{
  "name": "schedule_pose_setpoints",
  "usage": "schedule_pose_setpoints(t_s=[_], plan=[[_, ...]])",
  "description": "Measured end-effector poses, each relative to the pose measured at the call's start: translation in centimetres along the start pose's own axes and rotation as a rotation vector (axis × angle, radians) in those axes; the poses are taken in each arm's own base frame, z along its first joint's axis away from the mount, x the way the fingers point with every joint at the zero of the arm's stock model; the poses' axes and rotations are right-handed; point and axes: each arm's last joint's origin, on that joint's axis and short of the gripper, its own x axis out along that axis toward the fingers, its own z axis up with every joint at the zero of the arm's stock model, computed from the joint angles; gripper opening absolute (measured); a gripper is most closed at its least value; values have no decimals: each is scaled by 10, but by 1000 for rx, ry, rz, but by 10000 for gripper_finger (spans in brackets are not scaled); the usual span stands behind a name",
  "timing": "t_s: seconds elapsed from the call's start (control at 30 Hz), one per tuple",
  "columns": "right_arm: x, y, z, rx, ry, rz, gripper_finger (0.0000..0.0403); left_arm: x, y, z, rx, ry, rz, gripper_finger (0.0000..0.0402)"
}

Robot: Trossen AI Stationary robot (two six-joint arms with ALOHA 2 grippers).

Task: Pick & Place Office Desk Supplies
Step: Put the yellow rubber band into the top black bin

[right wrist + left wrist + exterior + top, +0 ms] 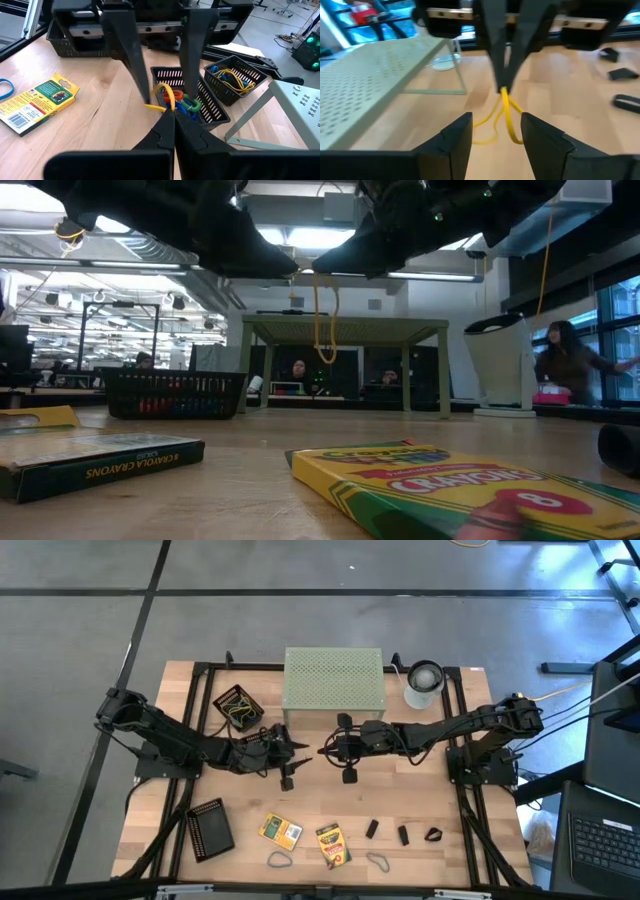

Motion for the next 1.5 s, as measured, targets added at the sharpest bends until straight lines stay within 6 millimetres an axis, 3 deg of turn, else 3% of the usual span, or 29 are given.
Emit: schedule_pose_setpoints(t_s=[0.17,0.4,0.63,0.87,1.03,1.17,1.3,1.5], plan=[[0,0,0,-1,0,0,0,0,-1,3,-15,-26,-22,127],[0,0,0,-1,0,0,0,0,-1,2,2,-23,-21,11],[0,0,0,45,0,0,9,0,-1,3,3,-24,-22,3],[-2,0,1,150,6,2,99,0,1,4,-5,-38,20,2],[-22,-2,10,203,45,24,184,-4,5,8,17,-47,155,3],[-42,-3,15,298,108,29,226,-19,11,21,51,-87,274,3],[-56,-2,15,387,171,32,242,-40,21,37,76,-112,449,3],[-59,5,14,401,207,52,236,-72,42,48,94,-9,888,3]])
